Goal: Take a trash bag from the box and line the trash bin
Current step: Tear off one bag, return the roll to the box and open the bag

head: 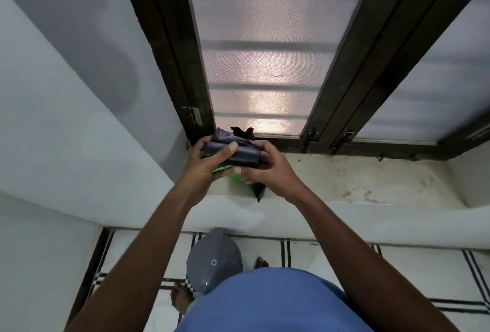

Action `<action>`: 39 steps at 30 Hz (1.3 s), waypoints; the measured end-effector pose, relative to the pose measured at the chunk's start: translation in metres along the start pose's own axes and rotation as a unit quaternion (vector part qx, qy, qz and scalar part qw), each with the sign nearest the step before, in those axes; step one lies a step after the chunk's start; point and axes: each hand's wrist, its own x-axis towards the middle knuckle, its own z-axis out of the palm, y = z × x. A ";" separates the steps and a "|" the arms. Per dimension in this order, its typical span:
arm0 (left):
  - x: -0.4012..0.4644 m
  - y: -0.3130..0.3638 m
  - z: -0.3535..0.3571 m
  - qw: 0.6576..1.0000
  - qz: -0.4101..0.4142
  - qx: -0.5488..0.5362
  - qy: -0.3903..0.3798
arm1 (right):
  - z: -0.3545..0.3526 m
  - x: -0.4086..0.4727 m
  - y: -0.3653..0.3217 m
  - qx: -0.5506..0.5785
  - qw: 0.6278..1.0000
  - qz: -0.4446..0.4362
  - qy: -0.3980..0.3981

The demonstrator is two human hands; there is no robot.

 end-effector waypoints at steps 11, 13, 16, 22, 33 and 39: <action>-0.015 0.016 -0.046 0.995 -0.031 -0.022 -0.089 | 0.012 0.011 -0.018 0.094 0.991 0.058 -0.069; -0.018 0.019 -0.051 0.993 -0.026 -0.033 -0.106 | 0.018 0.012 -0.021 0.076 0.994 0.041 -0.069; -0.021 0.022 -0.059 0.991 -0.016 -0.043 -0.123 | 0.026 0.011 -0.024 0.102 0.993 0.036 -0.057; -0.025 0.030 -0.079 0.992 0.021 0.003 -0.128 | 0.051 0.006 -0.026 0.195 0.977 0.081 -0.036; -0.034 0.047 -0.097 0.987 -0.048 -0.029 -0.150 | 0.066 0.003 -0.027 0.214 0.969 0.116 -0.038; -0.028 0.040 -0.091 0.993 -0.006 0.104 -0.053 | 0.057 -0.009 -0.033 0.174 0.975 0.127 -0.058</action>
